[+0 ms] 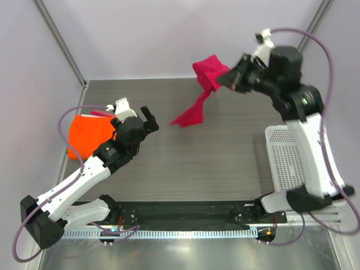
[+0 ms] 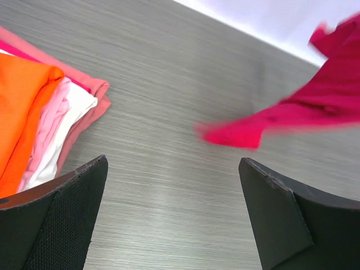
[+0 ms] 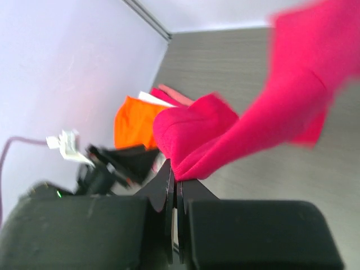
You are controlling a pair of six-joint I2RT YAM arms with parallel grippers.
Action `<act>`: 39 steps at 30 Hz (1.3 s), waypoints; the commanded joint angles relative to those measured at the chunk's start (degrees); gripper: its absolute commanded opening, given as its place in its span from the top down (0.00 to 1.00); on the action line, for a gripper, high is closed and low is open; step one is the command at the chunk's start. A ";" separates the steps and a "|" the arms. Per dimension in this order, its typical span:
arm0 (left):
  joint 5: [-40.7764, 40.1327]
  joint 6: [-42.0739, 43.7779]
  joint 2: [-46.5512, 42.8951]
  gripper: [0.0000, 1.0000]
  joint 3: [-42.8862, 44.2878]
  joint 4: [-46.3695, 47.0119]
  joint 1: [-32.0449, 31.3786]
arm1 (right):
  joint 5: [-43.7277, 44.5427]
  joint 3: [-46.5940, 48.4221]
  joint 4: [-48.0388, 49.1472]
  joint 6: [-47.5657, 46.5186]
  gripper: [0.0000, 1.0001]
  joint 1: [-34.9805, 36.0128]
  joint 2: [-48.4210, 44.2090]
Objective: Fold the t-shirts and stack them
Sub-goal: Flatten the tshirt out
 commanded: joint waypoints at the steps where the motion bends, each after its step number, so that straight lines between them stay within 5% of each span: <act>1: -0.27 -2.62 -2.83 0.01 -4.09 2.17 0.30 | 5.81 -16.25 0.07 -2.04 0.99 -0.01 -16.42; 6: 6.92 -2.88 0.05 0.00 -8.32 7.36 0.30 | 11.27 -37.51 2.44 -1.34 0.99 -0.27 -26.02; 12: 18.36 -3.32 9.01 0.00 -9.63 13.60 -2.06 | 16.72 -49.68 6.22 -0.02 0.99 -0.53 -30.07; 28: 28.21 9.15 14.30 0.00 -17.28 40.42 -16.83 | 9.87 -28.26 6.76 0.07 0.99 -0.89 -18.03; 39: 19.79 19.70 33.72 0.00 0.27 46.49 -17.98 | 4.33 -21.92 6.31 2.26 0.99 -0.71 -14.60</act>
